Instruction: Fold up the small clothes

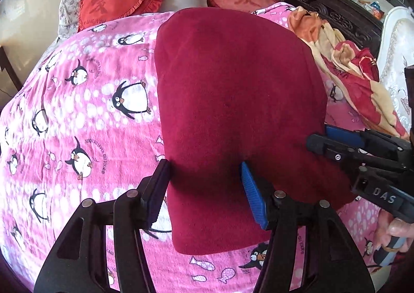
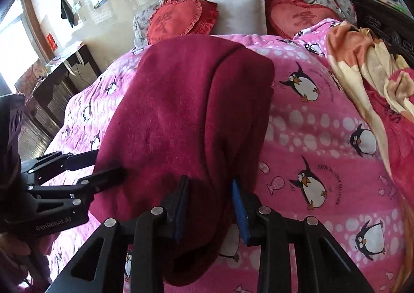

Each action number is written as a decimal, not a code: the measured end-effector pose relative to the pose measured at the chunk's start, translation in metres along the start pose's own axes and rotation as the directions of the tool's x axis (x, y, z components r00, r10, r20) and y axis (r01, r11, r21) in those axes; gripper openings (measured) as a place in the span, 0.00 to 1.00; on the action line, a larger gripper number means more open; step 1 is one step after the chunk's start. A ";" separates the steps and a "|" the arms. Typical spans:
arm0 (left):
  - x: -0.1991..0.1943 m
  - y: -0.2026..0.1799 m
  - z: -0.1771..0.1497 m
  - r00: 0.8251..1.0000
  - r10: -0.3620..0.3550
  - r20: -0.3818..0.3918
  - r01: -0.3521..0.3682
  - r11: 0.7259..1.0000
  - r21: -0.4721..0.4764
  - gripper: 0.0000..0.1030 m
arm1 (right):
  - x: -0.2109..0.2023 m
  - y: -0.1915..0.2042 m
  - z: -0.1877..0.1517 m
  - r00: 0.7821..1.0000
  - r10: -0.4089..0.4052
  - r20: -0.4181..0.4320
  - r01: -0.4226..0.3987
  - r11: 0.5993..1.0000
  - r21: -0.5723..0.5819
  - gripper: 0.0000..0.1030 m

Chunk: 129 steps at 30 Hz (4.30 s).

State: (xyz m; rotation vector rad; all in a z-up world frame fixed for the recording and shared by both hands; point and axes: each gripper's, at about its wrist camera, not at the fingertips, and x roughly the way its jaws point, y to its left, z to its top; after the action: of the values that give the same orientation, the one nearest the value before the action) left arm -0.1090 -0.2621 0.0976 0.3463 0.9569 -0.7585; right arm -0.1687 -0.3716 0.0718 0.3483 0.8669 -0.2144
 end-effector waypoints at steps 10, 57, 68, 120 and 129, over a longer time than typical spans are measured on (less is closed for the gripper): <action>-0.020 0.009 0.014 0.998 0.003 0.063 -0.002 1.000 -0.020 0.55 | -0.049 0.015 0.026 0.989 0.041 0.145 -0.046 0.999 0.028 0.30; 0.055 0.049 0.044 0.939 -0.337 -0.070 0.312 0.920 -0.239 0.83 | 0.041 -0.046 0.025 0.964 0.254 0.080 -0.266 0.928 0.259 0.80; 0.065 0.045 0.046 0.940 -0.335 -0.064 0.310 0.917 -0.252 0.91 | 0.043 -0.047 0.019 0.960 0.262 0.099 -0.279 0.927 0.251 0.82; -0.033 0.138 -0.084 0.940 -0.313 -0.139 0.239 0.890 -0.388 0.57 | 0.008 0.120 -0.034 0.929 0.367 -0.052 -0.363 0.929 0.071 0.42; -0.067 0.146 -0.085 0.982 -0.175 -0.065 0.144 0.932 -0.331 0.64 | -0.031 0.128 -0.031 0.984 0.175 0.015 -0.174 0.984 -0.043 0.49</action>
State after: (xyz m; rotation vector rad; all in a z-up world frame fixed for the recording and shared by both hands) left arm -0.0792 -0.0828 0.0983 0.0135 1.1895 -0.7210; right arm -0.1688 -0.2397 0.1040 0.3809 0.8161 -0.0371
